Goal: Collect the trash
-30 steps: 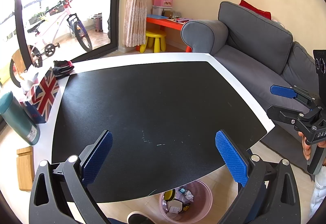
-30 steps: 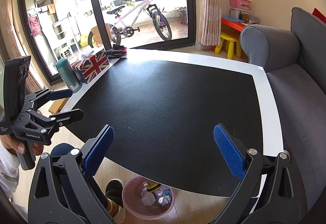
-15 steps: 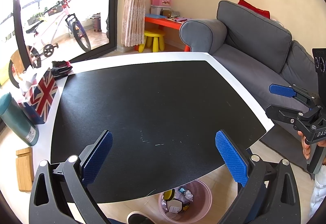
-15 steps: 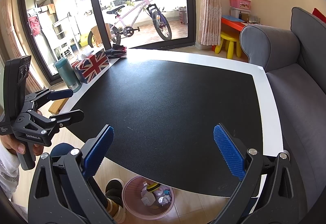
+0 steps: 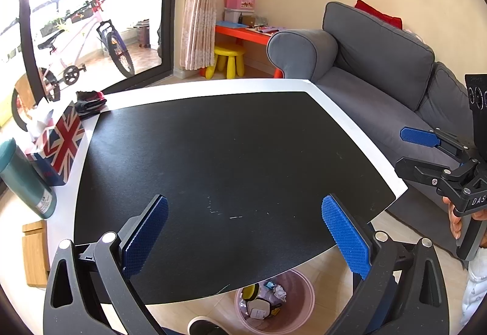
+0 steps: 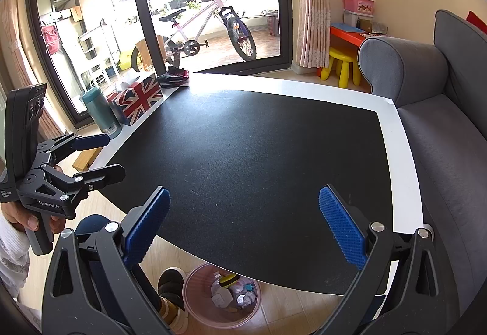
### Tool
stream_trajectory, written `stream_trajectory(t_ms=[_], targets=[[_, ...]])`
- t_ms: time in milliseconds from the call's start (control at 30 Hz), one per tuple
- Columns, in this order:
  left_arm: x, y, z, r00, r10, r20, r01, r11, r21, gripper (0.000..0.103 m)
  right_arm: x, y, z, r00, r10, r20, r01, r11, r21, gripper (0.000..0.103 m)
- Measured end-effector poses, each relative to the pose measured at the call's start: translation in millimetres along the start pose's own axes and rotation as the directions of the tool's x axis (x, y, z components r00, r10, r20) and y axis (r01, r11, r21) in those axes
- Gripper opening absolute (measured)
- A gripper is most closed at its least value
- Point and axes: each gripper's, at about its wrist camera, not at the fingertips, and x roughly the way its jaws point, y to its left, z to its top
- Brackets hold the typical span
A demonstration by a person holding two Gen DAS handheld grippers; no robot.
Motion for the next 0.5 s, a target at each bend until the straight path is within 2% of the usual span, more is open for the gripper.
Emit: stream_trajectory(t_ms=[500], targets=[[-2.2,-2.2,0.4,1.0,0.029,0.003,-0.029,0.999,0.015,0.097,0.1,-0.2,0.2,1.0,0.001,-0.001,-0.001,1.0,0.002,0.097]])
